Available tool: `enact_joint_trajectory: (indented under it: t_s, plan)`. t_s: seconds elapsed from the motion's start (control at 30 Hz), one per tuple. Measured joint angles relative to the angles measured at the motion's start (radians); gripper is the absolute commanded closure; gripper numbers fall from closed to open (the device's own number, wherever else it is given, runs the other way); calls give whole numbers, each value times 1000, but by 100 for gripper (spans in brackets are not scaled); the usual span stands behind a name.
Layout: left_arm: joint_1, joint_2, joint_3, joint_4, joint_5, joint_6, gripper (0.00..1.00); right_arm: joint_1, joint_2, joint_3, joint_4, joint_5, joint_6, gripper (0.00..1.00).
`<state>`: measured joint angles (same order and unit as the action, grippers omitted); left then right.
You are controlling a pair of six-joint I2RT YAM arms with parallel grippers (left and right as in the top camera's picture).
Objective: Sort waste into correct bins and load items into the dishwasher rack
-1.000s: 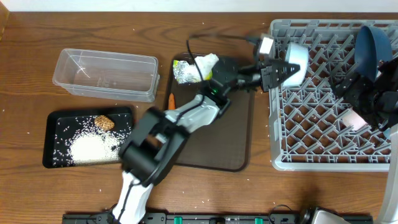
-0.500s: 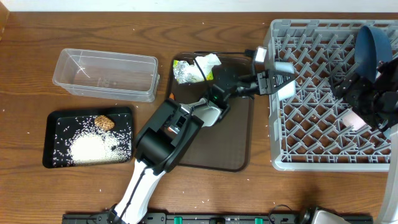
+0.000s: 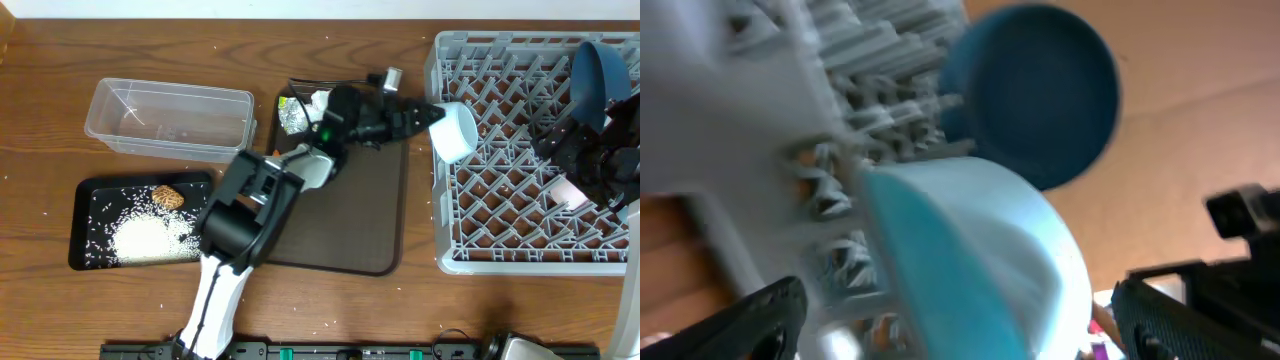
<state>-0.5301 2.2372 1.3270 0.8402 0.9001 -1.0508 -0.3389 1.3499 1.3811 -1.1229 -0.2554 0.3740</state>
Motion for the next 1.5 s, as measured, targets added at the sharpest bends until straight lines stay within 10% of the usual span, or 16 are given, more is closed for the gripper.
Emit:
enact_joint_trajectory:
  t_s: [0.47, 0.63, 1.3, 1.5]
  plan:
    - [179, -637, 17, -1129, -198, 642, 2, 9, 0, 0, 16, -144, -125, 21]
    - [205, -768, 18, -1317, -302, 897, 16, 94, 0, 0, 19, -196, -184, 21]
    - [135, -190, 14, -921, -803, 1154, 32, 173, 0, 0, -10, -187, -200, 19]
    - [135, -131, 14, -891, -842, 1163, 70, 173, 0, 0, -19, -154, -200, 19]
